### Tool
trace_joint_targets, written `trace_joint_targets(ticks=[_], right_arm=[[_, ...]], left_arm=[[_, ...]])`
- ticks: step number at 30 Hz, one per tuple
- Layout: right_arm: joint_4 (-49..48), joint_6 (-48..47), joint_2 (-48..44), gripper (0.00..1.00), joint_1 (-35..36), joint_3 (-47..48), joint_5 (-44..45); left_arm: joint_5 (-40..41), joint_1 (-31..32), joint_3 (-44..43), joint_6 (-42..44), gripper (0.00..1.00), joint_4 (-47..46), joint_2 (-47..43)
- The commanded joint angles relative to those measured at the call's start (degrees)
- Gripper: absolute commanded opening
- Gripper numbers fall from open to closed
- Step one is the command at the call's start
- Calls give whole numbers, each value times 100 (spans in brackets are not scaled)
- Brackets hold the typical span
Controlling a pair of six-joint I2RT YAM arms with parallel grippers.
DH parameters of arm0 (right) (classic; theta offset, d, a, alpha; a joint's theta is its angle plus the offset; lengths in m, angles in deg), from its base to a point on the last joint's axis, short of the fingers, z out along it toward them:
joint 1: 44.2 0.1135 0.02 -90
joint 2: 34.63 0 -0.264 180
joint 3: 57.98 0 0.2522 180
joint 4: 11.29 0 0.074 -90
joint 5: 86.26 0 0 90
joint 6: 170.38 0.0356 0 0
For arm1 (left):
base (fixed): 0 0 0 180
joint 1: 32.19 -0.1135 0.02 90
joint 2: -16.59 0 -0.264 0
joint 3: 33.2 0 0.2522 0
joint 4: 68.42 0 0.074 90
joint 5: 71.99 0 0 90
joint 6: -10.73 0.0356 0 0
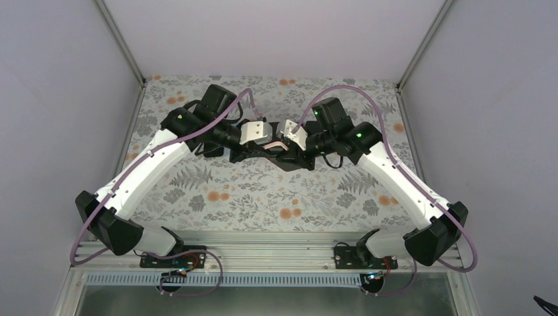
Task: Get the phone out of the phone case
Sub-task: Adjust the phone.
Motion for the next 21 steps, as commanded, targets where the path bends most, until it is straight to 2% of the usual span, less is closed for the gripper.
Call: trace_joint_targets(ticks=[1,2,3,5,10,14,21], right_arm=[[45,-7,3,11,55,179,83],[31,23,3,5,54,218,68],[19,44,-1,4,52,281,8],[-27,126,-15,4,49,419,-163],[-377,481,-45,4,-5,756,-471],[-826,910,-102,4,-135,841,-883],[-1708,1823,-128,4,-651,1061,-1895]], left_arm=[[-141,72,-333,108,5,-106,29],[-127,72,-376,54,10,-127,44],[-97,72,-424,-43,18,-137,64],[-54,65,-594,-228,37,-134,133],[-509,-286,-895,-576,71,-352,98],[-1147,-748,-846,-987,81,-891,-54],[-2112,-1223,-824,-1819,82,-1624,-115]])
